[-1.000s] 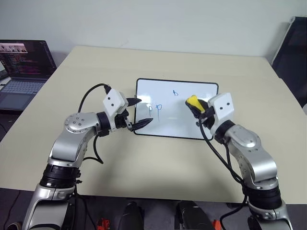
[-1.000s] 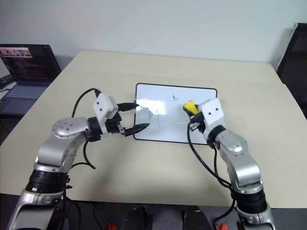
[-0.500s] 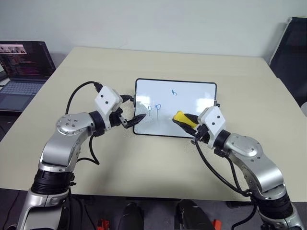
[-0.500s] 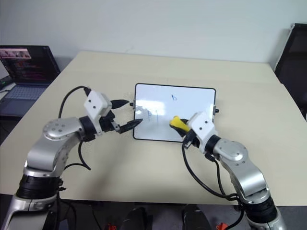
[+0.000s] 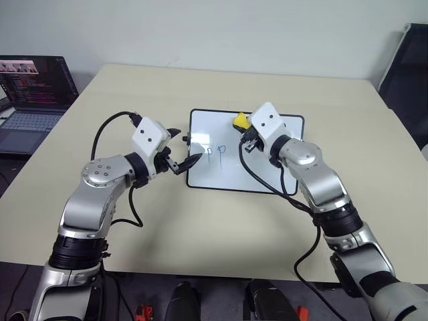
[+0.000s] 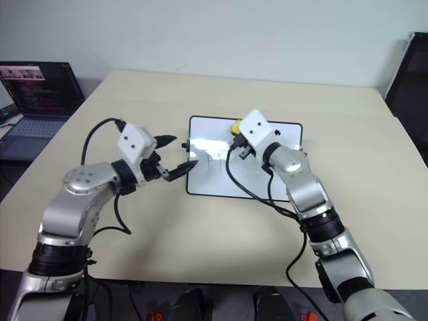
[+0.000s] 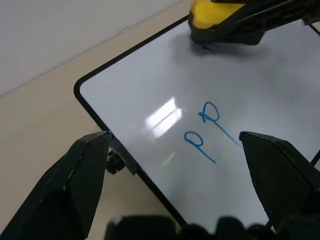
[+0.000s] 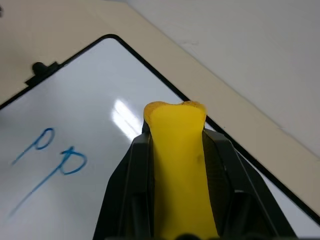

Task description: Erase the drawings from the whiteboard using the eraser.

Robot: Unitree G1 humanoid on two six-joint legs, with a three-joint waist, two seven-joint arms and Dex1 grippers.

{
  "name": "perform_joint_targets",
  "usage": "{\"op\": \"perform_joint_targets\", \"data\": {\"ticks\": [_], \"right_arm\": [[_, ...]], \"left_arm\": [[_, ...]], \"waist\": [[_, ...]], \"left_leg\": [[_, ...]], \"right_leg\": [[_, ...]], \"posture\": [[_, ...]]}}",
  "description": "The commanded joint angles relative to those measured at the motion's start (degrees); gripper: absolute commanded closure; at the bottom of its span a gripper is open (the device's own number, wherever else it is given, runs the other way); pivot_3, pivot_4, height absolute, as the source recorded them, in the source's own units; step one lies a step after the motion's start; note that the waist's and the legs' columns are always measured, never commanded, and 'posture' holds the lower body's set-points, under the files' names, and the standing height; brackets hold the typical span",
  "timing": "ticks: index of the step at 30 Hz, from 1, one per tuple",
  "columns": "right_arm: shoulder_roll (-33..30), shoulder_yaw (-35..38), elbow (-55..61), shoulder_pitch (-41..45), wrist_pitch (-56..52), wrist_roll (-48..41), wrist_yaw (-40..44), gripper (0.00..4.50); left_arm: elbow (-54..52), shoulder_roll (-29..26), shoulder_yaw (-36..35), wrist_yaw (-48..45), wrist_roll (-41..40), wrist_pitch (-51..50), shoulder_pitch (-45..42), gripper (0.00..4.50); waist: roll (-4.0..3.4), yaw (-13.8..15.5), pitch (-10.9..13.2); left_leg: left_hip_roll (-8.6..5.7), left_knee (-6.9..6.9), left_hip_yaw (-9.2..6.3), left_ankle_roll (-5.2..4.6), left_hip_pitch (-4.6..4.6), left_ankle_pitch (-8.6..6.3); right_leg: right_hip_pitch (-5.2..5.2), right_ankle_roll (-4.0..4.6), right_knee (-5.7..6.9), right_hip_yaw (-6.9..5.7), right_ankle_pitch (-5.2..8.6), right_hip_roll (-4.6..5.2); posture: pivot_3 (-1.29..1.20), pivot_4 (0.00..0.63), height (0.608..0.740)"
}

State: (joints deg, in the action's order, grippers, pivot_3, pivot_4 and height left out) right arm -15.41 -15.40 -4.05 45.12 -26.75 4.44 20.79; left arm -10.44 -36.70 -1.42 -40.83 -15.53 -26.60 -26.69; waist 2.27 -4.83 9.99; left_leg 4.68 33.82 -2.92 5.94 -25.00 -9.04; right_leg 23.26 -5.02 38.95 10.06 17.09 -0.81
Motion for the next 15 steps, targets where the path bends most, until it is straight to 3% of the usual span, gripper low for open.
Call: {"op": "perform_joint_targets", "data": {"ticks": [1,8,15], "right_arm": [[-0.47,-0.33,-3.62,0.71,2.04,2.40,-0.42,3.48],[-5.36,-0.57,2.81,-6.14,-4.24,1.92,6.41,3.49],[-2.23,2.72,-1.07,-1.50,-0.42,3.46,-0.69,3.49]], "left_arm": [[-0.44,0.00,0.13,-0.64,0.32,1.75,-1.26,0.00],[-0.09,0.12,0.12,-1.18,0.57,2.44,-1.35,0.00],[0.86,0.35,0.60,-1.39,0.62,2.91,-2.26,0.00]], "waist": [[0.00,0.00,0.00],[0.02,0.12,-0.02],[0.01,-0.20,0.00]], "left_leg": [[0.00,0.00,0.00,0.00,0.00,0.00],[-0.01,0.12,-0.06,0.00,0.03,0.01],[-0.02,0.19,-0.05,-0.14,0.12,0.22]], "right_leg": [[0.00,0.00,0.00,0.00,0.00,0.00],[-0.11,-0.12,0.01,-0.04,0.06,0.01],[-0.10,0.11,0.05,0.01,-0.18,0.00]], "posture": [[0.00,0.150,0.740],[0.00,0.150,0.740],[0.00,0.150,0.740]]}}
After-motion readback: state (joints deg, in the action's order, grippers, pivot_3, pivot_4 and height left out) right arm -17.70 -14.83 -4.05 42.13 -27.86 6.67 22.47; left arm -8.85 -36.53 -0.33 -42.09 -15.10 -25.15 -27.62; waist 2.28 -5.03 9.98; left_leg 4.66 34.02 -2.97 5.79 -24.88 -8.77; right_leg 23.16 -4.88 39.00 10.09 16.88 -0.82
